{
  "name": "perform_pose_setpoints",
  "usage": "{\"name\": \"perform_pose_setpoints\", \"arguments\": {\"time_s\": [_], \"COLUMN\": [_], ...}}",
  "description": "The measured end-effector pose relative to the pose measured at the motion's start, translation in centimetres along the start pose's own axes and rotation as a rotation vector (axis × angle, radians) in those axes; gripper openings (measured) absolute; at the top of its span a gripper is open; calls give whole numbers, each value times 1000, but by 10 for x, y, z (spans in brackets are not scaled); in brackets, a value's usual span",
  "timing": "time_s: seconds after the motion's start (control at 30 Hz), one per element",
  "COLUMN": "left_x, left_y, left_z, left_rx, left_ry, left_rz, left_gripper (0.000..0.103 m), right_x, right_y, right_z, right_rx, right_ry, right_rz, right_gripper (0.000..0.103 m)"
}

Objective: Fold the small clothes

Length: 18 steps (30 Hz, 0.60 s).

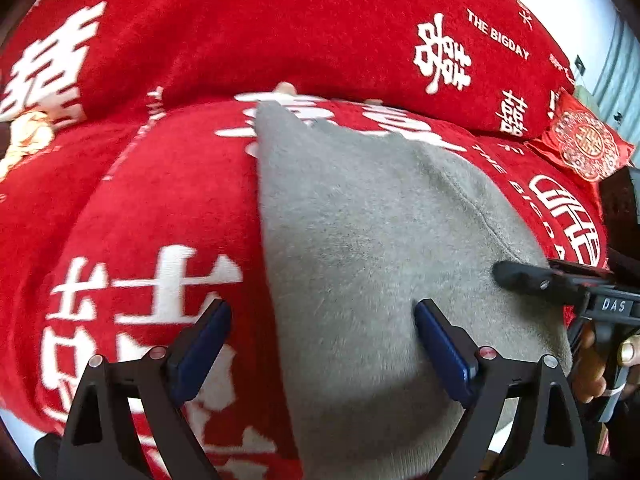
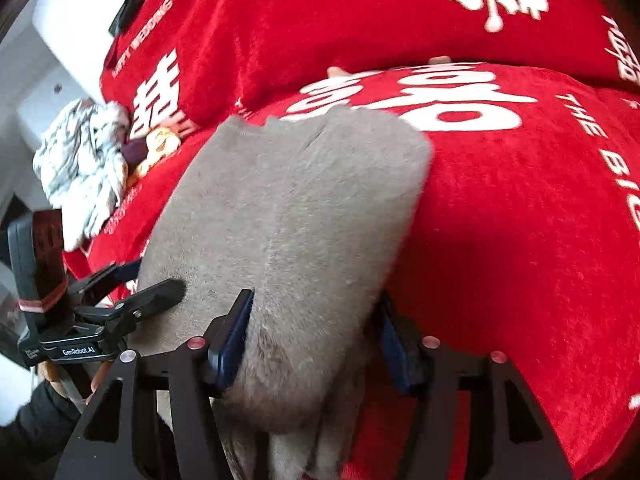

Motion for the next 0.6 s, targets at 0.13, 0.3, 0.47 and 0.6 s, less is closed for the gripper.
{"name": "perform_pose_setpoints", "arguments": {"time_s": [0.13, 0.3, 0.47, 0.6], "left_x": [-26, -34, -10, 30], "left_y": [-7, -39, -64, -53], "left_z": [-2, -1, 17, 29], "left_rx": [22, 85, 123, 105], "left_ry": [-38, -44, -13, 42], "left_rz": [-16, -85, -123, -67], "left_gripper": [93, 93, 93, 93], "right_x": [-35, -45, 6, 23], "right_y": [9, 41, 15, -23], "right_z": [7, 28, 46, 55], "right_rx": [-44, -181, -135, -6], "right_ry": [-92, -150, -53, -85], "right_rz": [-52, 27, 82, 195], "right_gripper": [62, 64, 63, 62]}}
Point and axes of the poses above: each gripper's, at about its wrist camera, not at the fingertips, and x roughly the way its jaws point, y to its left, z to its top, the point moved 4 cm from there along x, roughly the way its jaws point, and after that the axes turned 11 degrees about -x, right-handed, at the moved point
